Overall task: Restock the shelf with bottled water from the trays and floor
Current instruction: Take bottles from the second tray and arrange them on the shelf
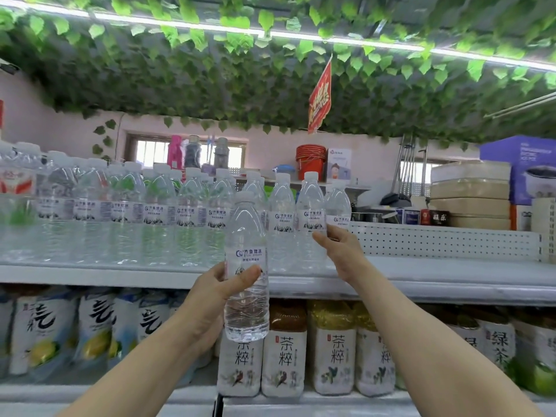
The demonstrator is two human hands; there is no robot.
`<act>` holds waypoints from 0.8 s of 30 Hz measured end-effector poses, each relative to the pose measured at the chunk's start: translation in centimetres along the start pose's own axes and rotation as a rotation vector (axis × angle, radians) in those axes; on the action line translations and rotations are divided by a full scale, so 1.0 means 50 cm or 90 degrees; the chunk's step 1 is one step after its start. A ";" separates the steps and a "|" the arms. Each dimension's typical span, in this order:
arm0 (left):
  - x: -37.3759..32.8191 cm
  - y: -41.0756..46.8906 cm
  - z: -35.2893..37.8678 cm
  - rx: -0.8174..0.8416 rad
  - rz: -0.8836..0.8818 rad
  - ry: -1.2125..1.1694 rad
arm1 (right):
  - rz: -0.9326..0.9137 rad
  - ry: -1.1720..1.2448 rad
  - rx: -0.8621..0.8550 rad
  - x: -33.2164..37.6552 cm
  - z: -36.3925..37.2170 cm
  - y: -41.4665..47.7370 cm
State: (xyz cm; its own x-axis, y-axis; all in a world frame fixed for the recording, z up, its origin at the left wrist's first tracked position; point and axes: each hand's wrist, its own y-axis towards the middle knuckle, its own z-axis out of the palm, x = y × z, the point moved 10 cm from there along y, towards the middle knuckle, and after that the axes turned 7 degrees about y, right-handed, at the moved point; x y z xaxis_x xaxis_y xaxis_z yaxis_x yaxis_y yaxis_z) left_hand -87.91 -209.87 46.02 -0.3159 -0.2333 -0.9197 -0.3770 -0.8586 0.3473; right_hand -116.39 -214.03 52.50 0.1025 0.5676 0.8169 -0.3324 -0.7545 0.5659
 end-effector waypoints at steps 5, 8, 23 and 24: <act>0.011 -0.001 0.007 0.012 -0.008 0.008 | -0.001 -0.015 -0.011 -0.016 -0.002 0.001; 0.020 0.002 0.007 0.017 -0.015 0.009 | 0.012 -0.039 -0.002 -0.016 -0.007 0.003; 0.029 0.037 0.087 0.048 -0.005 0.027 | 0.015 -0.133 -0.021 -0.017 -0.035 -0.016; 0.027 0.039 0.094 0.047 -0.001 0.027 | 0.029 -0.150 -0.008 -0.019 -0.040 -0.018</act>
State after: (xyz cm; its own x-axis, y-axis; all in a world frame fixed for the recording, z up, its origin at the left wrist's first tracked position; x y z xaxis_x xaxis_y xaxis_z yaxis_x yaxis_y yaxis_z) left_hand -93.19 -209.73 46.31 -0.2788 -0.2531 -0.9264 -0.4403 -0.8236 0.3575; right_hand -118.05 -213.22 50.98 0.3027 0.4399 0.8455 -0.3537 -0.7719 0.5283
